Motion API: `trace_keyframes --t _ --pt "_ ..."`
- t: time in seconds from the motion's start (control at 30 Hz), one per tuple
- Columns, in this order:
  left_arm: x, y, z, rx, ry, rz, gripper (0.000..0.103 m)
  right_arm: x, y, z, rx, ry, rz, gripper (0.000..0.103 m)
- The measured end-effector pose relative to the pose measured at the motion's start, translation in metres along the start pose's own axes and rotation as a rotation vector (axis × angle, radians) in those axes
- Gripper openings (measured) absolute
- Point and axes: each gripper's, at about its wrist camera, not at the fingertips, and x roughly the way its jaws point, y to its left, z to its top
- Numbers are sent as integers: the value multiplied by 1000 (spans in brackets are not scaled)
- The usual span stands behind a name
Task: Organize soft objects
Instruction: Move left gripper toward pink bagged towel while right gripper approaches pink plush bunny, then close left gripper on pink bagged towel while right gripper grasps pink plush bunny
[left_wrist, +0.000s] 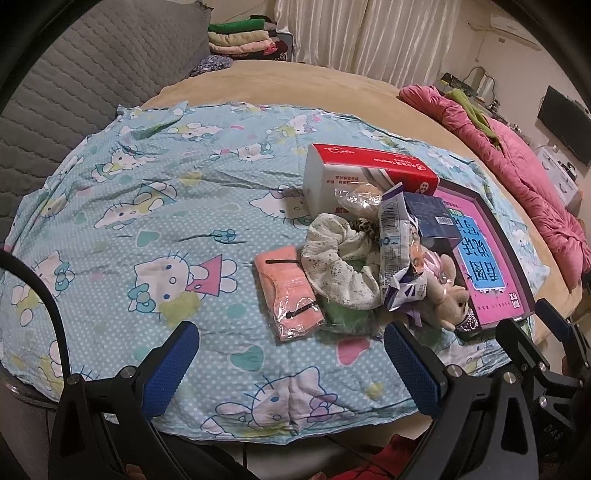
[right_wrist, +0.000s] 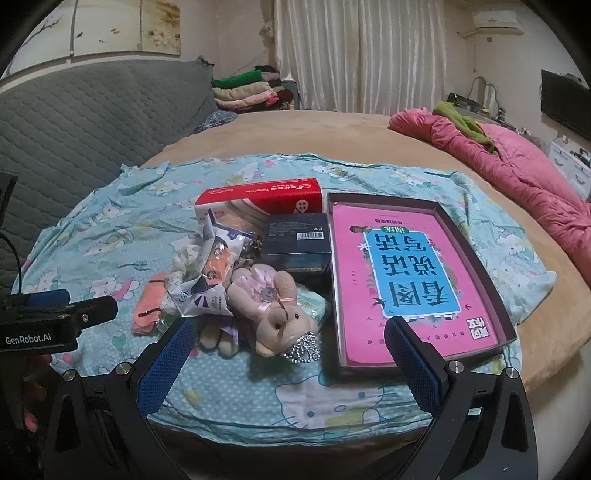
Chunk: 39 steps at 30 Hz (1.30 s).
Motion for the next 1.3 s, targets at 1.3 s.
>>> trace_keyframes --t 1.3 --pt "74 33 10 -99 150 3 101 58 2 7 -127 140 52 99"
